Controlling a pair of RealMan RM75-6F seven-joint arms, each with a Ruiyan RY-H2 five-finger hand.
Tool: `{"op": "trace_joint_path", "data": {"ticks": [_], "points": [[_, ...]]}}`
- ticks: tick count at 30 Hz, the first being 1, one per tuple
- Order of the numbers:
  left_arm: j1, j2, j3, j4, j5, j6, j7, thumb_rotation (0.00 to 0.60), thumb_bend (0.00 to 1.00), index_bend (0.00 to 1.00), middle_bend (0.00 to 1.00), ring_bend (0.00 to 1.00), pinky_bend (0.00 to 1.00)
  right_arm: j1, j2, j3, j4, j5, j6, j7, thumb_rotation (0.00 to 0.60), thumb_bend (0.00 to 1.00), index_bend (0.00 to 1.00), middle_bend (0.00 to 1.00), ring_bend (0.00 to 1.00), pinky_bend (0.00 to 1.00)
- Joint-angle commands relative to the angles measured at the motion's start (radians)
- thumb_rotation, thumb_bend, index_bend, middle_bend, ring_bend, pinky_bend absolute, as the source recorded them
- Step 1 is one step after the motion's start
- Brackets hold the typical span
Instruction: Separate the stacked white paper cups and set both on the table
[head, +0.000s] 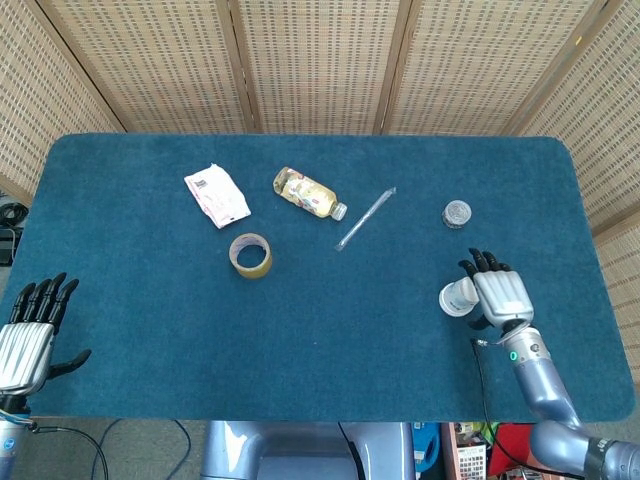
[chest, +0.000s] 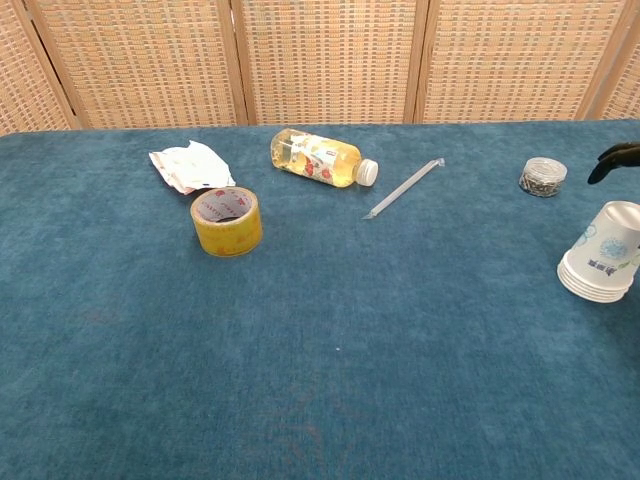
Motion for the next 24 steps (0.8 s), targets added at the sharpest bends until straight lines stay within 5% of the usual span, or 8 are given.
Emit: {"op": "trace_joint_path", "data": {"ticks": [1,17,20,24], "points": [[0.000,0.000,0.001,0.000,0.000,0.000,0.001,0.600,0.18,0.00,0.00,0.00,0.00,0.020,-0.016,-0.011,0.025,0.024,-0.011,-0.007,0.600,0.13,0.21,0.07,0.00,0.27],[-0.003,-0.007,0.001,0.005,-0.001,-0.004,0.009,0.600,0.18,0.00,0.00,0.00,0.00,0.075,-0.072,-0.056,0.122,0.088,-0.032,0.001,0.600,0.13,0.28,0.16,0.01,0.34],[-0.003,-0.007,0.001,0.005,0.000,-0.004,0.008,0.600,0.18,0.00,0.00,0.00,0.00,0.078,-0.092,-0.058,0.140,0.069,-0.014,0.010,0.600,0.13,0.36,0.25,0.08,0.42],[-0.003,-0.007,0.000,0.006,0.001,-0.001,0.005,0.600,0.18,0.00,0.00,0.00,0.00,0.067,-0.123,-0.066,0.166,0.008,0.035,0.029,0.600,0.13,0.57,0.48,0.31,0.54]]}}
